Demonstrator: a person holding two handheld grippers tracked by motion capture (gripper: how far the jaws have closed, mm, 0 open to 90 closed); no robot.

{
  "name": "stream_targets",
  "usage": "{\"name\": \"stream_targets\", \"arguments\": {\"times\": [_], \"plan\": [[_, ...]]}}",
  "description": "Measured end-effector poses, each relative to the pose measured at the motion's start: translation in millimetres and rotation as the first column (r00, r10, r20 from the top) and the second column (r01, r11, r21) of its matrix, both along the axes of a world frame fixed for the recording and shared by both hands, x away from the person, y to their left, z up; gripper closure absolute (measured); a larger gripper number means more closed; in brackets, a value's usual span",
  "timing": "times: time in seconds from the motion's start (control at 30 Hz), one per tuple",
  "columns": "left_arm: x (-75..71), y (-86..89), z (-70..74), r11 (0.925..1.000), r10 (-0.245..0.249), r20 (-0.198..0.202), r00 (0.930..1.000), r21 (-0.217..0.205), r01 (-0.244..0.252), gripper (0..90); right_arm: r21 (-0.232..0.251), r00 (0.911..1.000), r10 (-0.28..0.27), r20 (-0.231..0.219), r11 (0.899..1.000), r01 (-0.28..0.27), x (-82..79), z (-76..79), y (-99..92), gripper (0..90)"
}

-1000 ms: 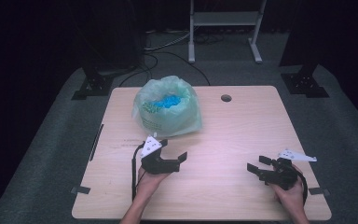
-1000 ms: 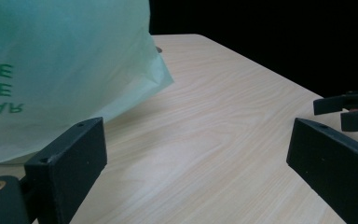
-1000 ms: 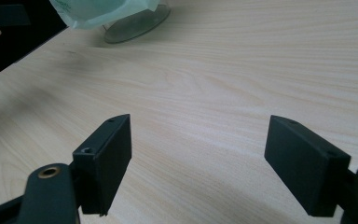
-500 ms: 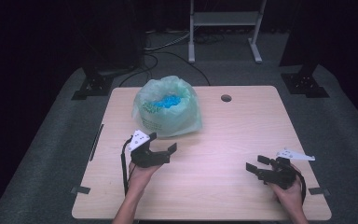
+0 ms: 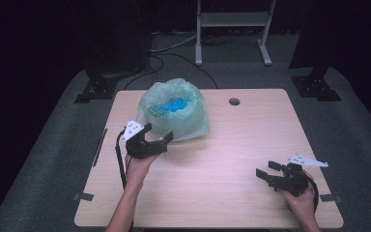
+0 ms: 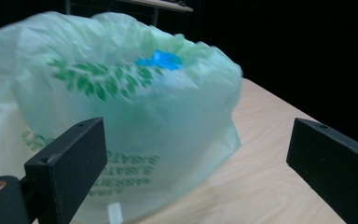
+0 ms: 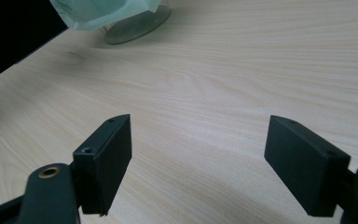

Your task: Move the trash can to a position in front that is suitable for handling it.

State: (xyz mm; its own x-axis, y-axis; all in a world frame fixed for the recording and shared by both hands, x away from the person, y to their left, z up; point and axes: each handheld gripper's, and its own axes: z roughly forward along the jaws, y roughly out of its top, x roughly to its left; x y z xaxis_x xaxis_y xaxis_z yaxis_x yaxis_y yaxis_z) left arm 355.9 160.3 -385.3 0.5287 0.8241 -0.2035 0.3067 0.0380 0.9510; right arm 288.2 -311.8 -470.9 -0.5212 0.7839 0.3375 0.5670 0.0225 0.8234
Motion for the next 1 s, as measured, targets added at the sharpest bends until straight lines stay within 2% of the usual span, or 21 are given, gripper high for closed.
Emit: {"name": "stream_targets", "arguments": {"times": [0.37, 0.63, 0.7, 0.83, 1.0], "plan": [[29.3, 5.7, 12.1, 0.9981, 0.057, -0.041, 0.9975, 0.024, -0.057, 3.7, -0.004, 1.0, -0.001, 0.009, 1.0, 0.001, 0.0, 1.0, -0.9, 22.4], [48.8, 8.1, 17.4, 0.9951, 0.098, -0.081, 0.9918, 0.001, -0.099, 4.2, -0.008, 1.0, 0.004, 0.005, 1.0, -0.003, 0.0, 0.9, 0.4, 22.4], [53.7, 8.9, 18.4, 0.9937, 0.111, -0.092, 0.9896, -0.004, -0.112, 4.4, -0.008, 1.0, 0.002, 0.006, 1.0, -0.002, -0.1, 1.1, 0.4, 22.4], [64.4, 10.0, 17.8, 0.9913, 0.131, -0.144, 0.9809, 0.005, -0.131, 4.9, -0.011, 1.0, 0.001, 0.006, 1.0, -0.001, 0.1, 0.6, 0.5, 22.4], [73.1, 13.2, 15.6, 0.9875, 0.156, -0.169, 0.9732, 0.005, -0.158, 5.3, -0.012, 0.9999, -0.001, 0.015, 1.0, 0.002, -0.4, 1.1, 0.5, 22.8]]}}
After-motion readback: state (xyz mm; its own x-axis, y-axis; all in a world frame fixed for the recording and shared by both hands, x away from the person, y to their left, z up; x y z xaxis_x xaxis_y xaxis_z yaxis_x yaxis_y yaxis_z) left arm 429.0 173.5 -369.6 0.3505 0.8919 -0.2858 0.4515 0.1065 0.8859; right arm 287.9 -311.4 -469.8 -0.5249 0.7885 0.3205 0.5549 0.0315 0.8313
